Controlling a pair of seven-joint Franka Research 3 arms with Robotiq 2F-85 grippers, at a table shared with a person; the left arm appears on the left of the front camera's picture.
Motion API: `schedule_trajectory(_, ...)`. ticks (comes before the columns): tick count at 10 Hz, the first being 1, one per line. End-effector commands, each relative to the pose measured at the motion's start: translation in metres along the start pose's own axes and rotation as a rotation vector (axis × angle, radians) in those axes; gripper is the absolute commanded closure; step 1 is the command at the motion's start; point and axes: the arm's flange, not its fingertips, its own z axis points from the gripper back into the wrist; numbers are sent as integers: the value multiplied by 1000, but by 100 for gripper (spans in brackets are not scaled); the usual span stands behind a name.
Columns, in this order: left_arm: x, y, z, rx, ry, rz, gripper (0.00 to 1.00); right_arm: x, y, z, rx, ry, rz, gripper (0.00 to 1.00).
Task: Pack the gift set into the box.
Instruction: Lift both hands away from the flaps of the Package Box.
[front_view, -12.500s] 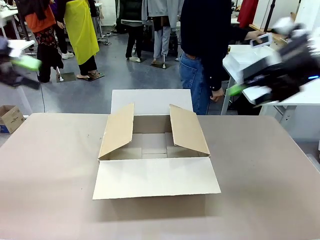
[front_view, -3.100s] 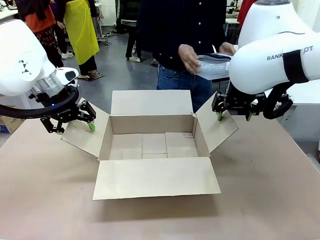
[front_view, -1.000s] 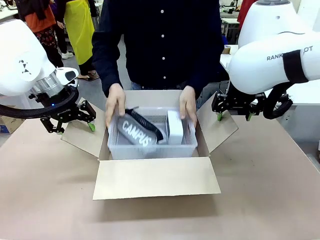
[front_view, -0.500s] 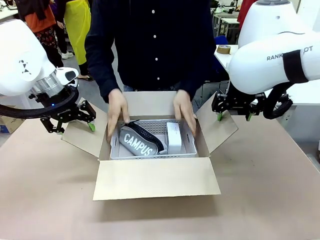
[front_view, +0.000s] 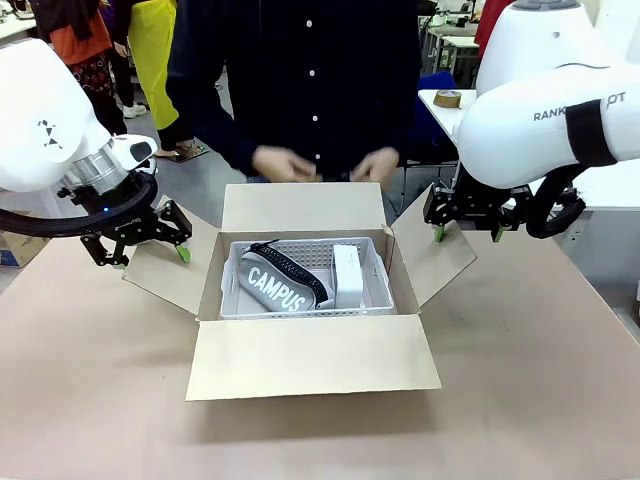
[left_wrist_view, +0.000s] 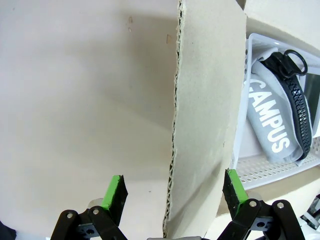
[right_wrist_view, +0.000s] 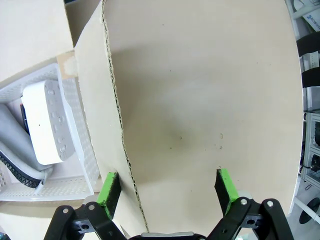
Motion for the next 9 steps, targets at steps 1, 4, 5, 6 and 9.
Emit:
schedule_trajectory(1,-1,0,3,12,-4,10,0,3,0,1,-26,-11,-8,0)
schedule_trajectory(4,-11,88,68,-537,180,-92,0,6,-110,59,623,201,-115,0)
schedule_trajectory(5,-21,139,82,-808,210,-111,0,0,-171,65,854,254,-227,0)
schedule_trajectory(6,-30,184,82,-1083,174,-92,0,-15,-224,55,1057,299,-282,0)
schedule_trajectory(9,-41,256,23,-1601,12,249,0,-61,-306,-36,1349,329,-610,0)
